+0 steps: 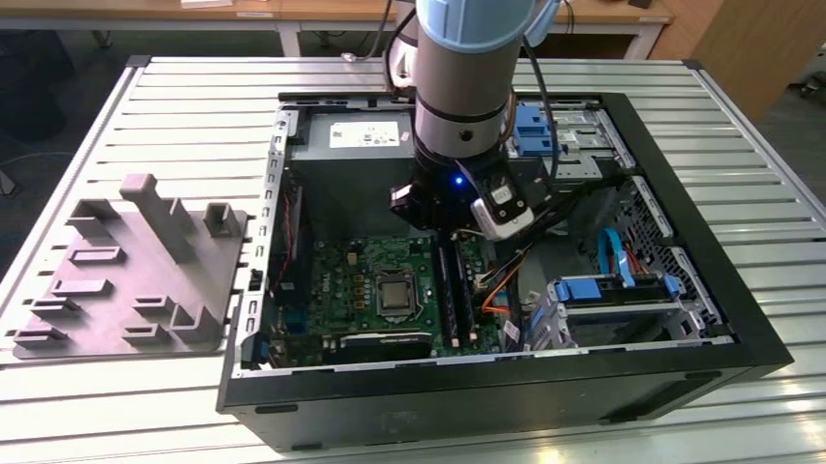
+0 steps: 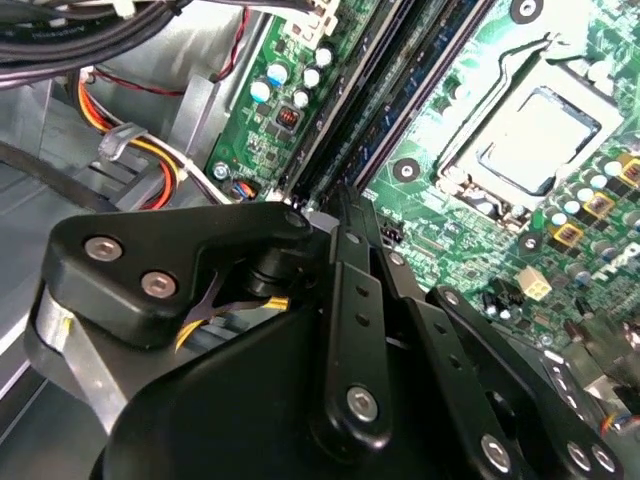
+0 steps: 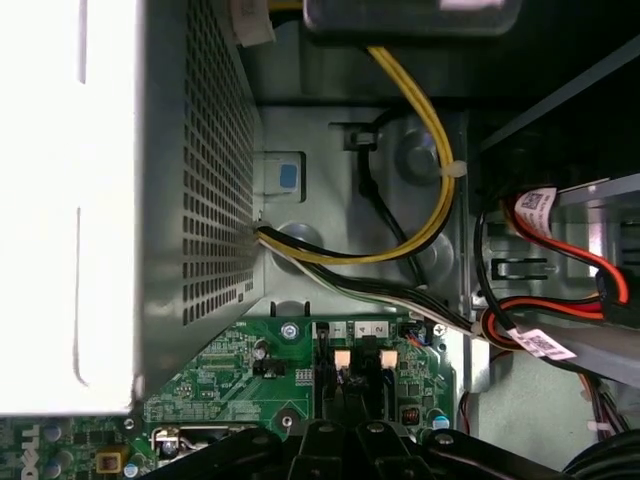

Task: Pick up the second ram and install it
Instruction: 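Press down the second ram until it locks into place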

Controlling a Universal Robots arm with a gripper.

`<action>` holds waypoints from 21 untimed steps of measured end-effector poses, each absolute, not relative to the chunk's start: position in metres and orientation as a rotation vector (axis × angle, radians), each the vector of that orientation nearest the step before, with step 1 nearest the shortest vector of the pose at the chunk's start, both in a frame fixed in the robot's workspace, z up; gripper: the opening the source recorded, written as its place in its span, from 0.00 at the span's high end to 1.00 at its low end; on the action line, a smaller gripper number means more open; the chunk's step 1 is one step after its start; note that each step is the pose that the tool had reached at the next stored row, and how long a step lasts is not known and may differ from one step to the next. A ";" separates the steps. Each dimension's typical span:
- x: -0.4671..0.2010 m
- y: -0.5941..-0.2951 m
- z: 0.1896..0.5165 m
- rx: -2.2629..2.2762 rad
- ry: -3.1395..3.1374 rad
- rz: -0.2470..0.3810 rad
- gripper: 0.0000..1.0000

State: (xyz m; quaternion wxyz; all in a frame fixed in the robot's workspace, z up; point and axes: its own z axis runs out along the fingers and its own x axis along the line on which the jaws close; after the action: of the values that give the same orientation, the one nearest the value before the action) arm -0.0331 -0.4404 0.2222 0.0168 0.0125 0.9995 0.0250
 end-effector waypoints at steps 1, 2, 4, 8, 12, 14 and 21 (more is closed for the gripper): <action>-0.033 -0.440 0.225 0.039 3.107 0.076 0.90; -0.033 -0.440 0.227 0.039 3.107 0.076 0.90; -0.033 -0.441 0.231 0.039 3.107 0.076 0.90; -0.033 -0.441 0.231 0.039 3.107 0.076 0.90; -0.033 -0.446 0.231 0.039 3.107 0.076 0.90; -0.033 -0.450 0.231 0.039 3.107 0.076 0.90; -0.033 -0.465 0.231 0.039 3.107 0.076 0.90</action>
State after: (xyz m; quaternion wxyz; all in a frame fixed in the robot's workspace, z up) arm -0.0331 -0.4649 0.2311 0.0166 0.0125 0.9995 0.0245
